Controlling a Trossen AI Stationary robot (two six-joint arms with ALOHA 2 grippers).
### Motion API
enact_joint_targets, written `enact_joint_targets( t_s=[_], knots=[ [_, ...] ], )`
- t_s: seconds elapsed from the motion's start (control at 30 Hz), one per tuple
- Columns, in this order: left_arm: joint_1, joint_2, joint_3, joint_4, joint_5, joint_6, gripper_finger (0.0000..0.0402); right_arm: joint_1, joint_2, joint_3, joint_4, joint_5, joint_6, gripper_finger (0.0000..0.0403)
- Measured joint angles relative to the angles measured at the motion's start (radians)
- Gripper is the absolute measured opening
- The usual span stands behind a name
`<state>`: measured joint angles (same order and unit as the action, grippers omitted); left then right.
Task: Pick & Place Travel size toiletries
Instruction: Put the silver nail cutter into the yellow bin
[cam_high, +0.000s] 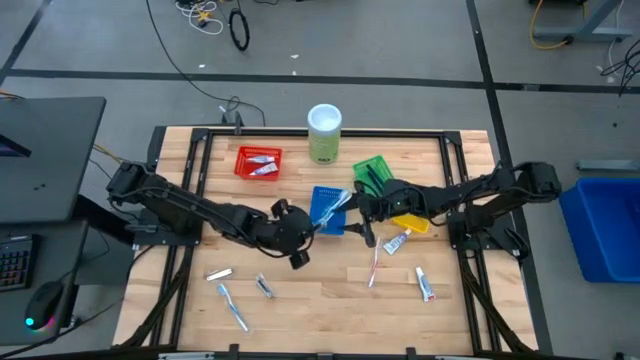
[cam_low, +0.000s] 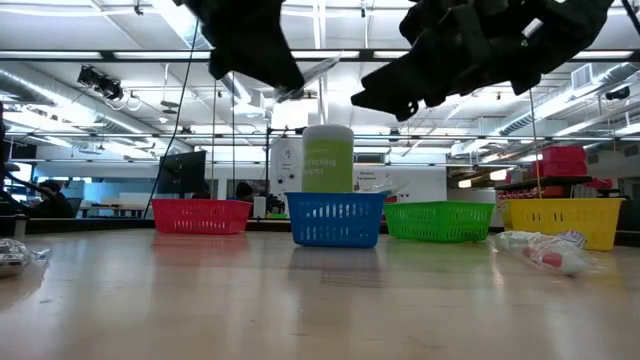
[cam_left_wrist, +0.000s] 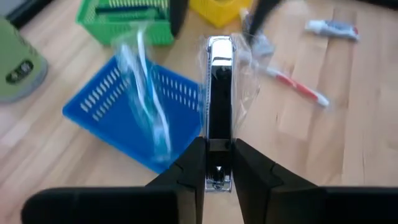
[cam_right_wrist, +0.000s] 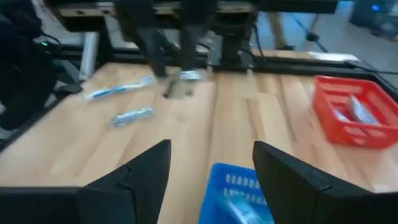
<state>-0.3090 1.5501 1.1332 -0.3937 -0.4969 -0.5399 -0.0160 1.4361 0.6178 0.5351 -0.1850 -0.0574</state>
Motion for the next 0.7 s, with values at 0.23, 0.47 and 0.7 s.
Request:
enact_joint_targets(
  t_s=[0.23,0.47,0.7],
  knots=[
    [0.032,0.026,-0.001,0.099,0.029,0.082,0.0067,0.021,0.082,0.0,0.223,-0.08,0.06,0.0237],
    [0.049,0.041,-0.003,0.155,0.074,0.132,0.007,0.031,0.141,0.0,0.344,-0.08,0.077,0.0223],
    [0.049,0.053,-0.001,0.182,0.078,0.146,0.0072,0.031,0.141,0.0,0.339,-0.08,0.079,0.0169]
  ],
)
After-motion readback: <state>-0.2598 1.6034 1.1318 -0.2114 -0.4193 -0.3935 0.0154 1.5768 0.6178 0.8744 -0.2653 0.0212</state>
